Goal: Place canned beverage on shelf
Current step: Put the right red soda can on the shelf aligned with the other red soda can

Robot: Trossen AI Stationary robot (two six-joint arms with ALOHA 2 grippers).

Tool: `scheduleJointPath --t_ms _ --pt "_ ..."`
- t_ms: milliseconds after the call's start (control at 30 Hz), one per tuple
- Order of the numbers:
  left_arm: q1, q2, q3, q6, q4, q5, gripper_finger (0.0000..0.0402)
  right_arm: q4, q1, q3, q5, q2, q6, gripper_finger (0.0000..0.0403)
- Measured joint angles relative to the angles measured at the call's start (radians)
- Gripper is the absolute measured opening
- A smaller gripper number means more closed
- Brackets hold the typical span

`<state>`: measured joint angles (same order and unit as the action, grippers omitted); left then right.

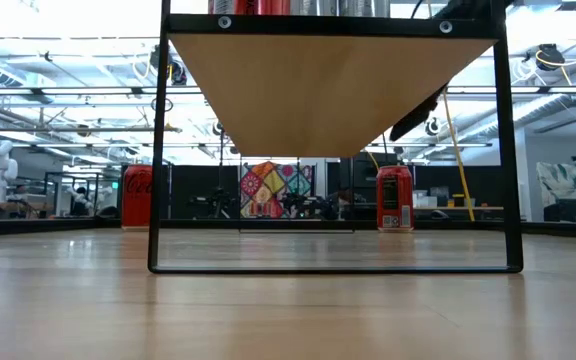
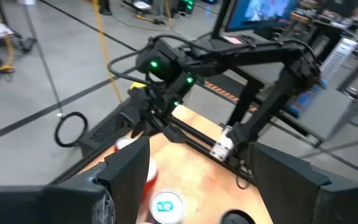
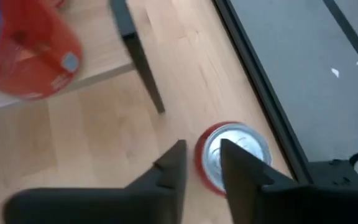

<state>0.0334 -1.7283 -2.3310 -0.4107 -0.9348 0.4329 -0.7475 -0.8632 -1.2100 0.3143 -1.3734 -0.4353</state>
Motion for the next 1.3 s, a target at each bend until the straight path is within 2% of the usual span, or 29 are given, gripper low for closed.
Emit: scheduleJointPath --t_ms 233,400,500,600,700,1033,1300 --pt "-0.008 0.0 0.0 -0.002 0.0 0.113 0.0272 0.033 -0.048 0.0 0.031 -0.083 -0.06 0.0195" --pt "-0.008 0.0 0.0 -0.001 0.0 0.19 0.0272 0.027 -0.059 0.0 0.081 -0.132 -0.047 0.0299" --pt "-0.008 0.0 0.0 -0.001 0.0 0.225 0.0272 0.039 -0.059 0.0 0.07 -0.153 -0.048 0.035" --pt "-0.011 0.0 0.0 -0.001 0.0 0.231 0.0272 0.064 -0.059 0.0 0.024 -0.159 -0.047 0.0385" --pt "-0.014 0.0 0.0 -0.002 0.001 0.231 0.0272 0.083 -0.06 0.0 0.003 -0.159 -0.048 0.0397" --pt "-0.012 0.0 0.0 -0.002 0.001 0.23 0.0272 0.117 -0.06 0.0 0.001 -0.164 -0.054 0.0394" --pt "-0.012 0.0 0.0 -0.003 0.001 0.227 0.0272 0.122 -0.06 0.0 0.0 -0.231 -0.038 0.0393"
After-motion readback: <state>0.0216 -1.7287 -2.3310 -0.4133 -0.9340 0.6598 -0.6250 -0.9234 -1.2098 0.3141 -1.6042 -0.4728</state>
